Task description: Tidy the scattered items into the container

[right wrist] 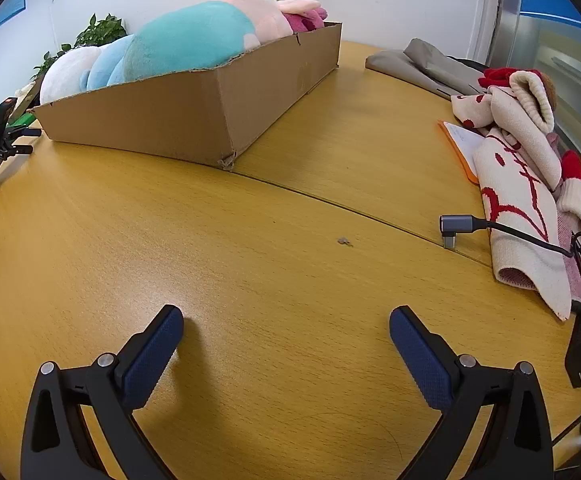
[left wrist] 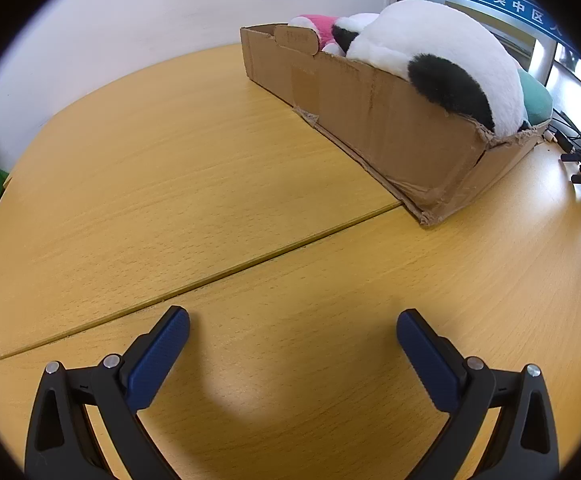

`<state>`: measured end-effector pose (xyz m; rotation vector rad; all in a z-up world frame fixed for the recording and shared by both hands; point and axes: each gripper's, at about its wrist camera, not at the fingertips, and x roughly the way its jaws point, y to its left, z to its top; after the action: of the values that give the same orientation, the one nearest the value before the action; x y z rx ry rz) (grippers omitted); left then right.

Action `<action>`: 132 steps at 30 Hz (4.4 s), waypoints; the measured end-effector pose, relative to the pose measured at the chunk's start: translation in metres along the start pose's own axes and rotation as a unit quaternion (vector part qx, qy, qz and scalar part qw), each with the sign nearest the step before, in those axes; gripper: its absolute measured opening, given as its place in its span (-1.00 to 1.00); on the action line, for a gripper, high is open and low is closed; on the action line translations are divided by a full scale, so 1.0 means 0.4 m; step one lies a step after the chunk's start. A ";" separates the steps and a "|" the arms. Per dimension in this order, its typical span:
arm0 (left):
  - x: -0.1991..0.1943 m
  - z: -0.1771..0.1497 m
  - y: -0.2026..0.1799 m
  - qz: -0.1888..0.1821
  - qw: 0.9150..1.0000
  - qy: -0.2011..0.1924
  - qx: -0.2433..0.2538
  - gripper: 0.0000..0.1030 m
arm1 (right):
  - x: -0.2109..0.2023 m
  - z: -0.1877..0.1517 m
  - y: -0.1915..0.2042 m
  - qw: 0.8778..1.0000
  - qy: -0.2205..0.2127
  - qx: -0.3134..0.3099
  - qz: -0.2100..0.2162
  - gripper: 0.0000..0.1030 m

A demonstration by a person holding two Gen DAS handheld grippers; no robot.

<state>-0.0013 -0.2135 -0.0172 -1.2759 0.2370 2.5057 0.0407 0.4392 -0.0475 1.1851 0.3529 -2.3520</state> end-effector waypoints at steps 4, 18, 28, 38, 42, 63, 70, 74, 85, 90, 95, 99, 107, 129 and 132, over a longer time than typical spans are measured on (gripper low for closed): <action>-0.012 -0.024 -0.008 0.000 1.000 -0.001 0.001 1.00 | 0.001 0.002 -0.003 1.000 0.000 0.000 0.000 1.00; 0.003 -0.015 -0.010 0.000 1.000 0.001 0.001 1.00 | 0.002 -0.001 -0.005 1.000 0.000 -0.001 0.000 1.00; 0.004 -0.014 -0.009 -0.001 1.000 0.001 0.001 1.00 | 0.004 0.000 -0.006 1.000 -0.001 -0.001 0.000 1.00; 0.005 -0.014 -0.009 -0.001 1.000 0.001 0.001 1.00 | 0.005 0.001 -0.007 1.000 0.000 -0.001 0.000 1.00; 0.006 -0.013 -0.009 -0.001 1.000 0.001 0.001 1.00 | 0.005 0.001 -0.007 1.000 0.000 -0.001 0.000 1.00; 0.010 -0.012 -0.010 -0.001 1.000 0.001 0.001 1.00 | 0.004 0.000 -0.008 1.000 -0.001 -0.001 0.000 1.00; 0.009 -0.012 -0.010 -0.001 1.000 0.001 0.001 1.00 | 0.004 0.000 -0.008 1.000 -0.001 -0.001 0.000 1.00; 0.009 -0.012 -0.010 -0.001 1.000 0.001 0.001 1.00 | 0.005 0.001 -0.009 1.000 -0.001 -0.001 0.000 1.00; 0.015 -0.015 -0.012 0.000 1.000 0.001 0.000 1.00 | 0.004 0.000 -0.008 1.000 -0.001 -0.001 0.000 1.00; 0.017 -0.016 -0.013 0.000 1.000 0.001 0.000 1.00 | 0.004 0.000 -0.008 1.000 -0.001 -0.001 0.000 1.00; 0.015 -0.015 -0.012 0.000 1.000 0.001 0.000 1.00 | 0.004 0.000 -0.008 1.000 -0.001 -0.001 0.000 1.00; 0.016 -0.016 -0.013 0.000 1.000 0.001 0.000 1.00 | 0.004 0.000 -0.008 1.000 -0.001 -0.001 0.000 1.00; 0.016 -0.017 -0.014 0.000 1.000 0.001 0.000 1.00 | 0.004 -0.004 -0.019 1.000 -0.001 -0.006 0.006 1.00; 0.021 -0.019 -0.015 0.000 1.000 0.001 0.000 1.00 | 0.001 -0.008 -0.020 1.000 -0.001 -0.004 0.004 1.00; 0.021 -0.019 -0.015 0.000 1.000 0.001 0.000 1.00 | 0.002 -0.008 -0.020 1.000 -0.001 -0.004 0.004 1.00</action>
<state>0.0021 -0.2083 -0.0284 -1.2785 0.2374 2.5041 0.0385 0.4472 -0.0498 1.1770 0.3563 -2.3433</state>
